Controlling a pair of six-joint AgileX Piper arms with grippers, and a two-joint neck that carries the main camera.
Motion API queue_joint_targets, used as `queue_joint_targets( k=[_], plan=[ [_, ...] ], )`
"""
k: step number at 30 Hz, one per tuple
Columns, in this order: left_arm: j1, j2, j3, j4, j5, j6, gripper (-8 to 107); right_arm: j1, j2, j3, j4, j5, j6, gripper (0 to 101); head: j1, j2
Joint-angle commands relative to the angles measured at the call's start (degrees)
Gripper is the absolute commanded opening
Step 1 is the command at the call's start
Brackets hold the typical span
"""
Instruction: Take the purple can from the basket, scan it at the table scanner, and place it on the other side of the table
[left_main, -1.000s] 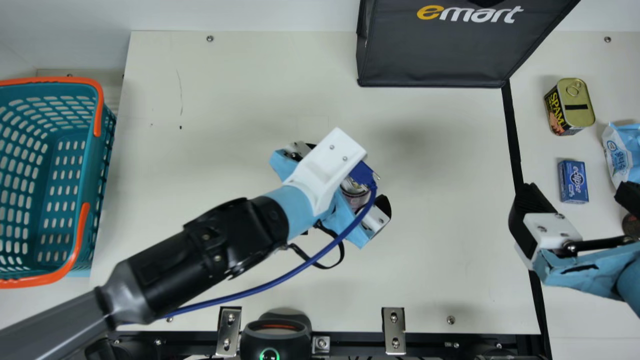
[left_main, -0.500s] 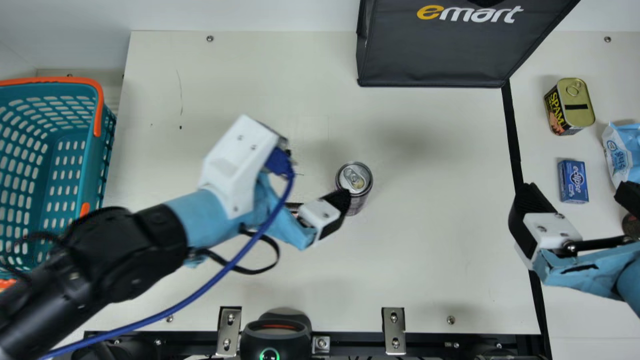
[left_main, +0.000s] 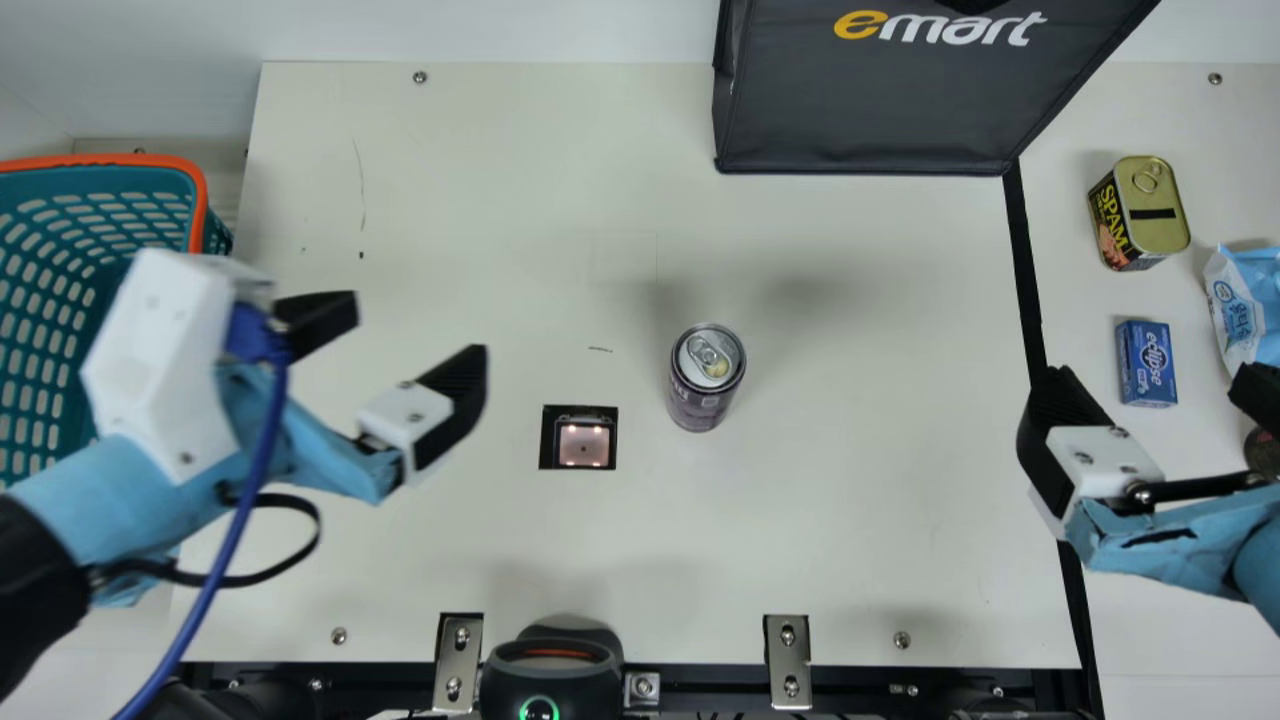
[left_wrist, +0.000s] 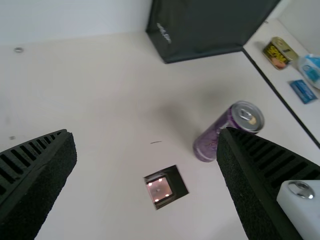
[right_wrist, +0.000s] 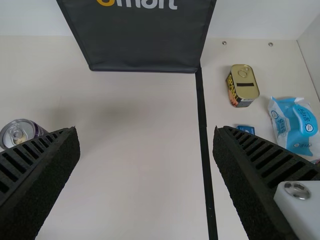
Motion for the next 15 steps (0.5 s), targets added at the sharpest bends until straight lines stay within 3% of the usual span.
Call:
queue_joint_targets(
  k=[1, 13, 15],
  plan=[
    [3.8, -2.9, 0.1, 0.3, 2.1, 0.7, 90, 0.0, 0.0, 0.0, 0.0, 0.0, 0.0, 95, -1.6, 0.0],
    [16.4, -10.6, -2.7, 6.6, 13.1, 6.4, 90, 0.0, 0.0, 0.0, 0.0, 0.0, 0.0, 95, -1.6, 0.0],
    [15.7, -10.6, -2.7, 6.6, 12.3, 6.3, 90, 0.0, 0.0, 0.0, 0.0, 0.0, 0.0, 95, -1.6, 0.0]
  ],
)
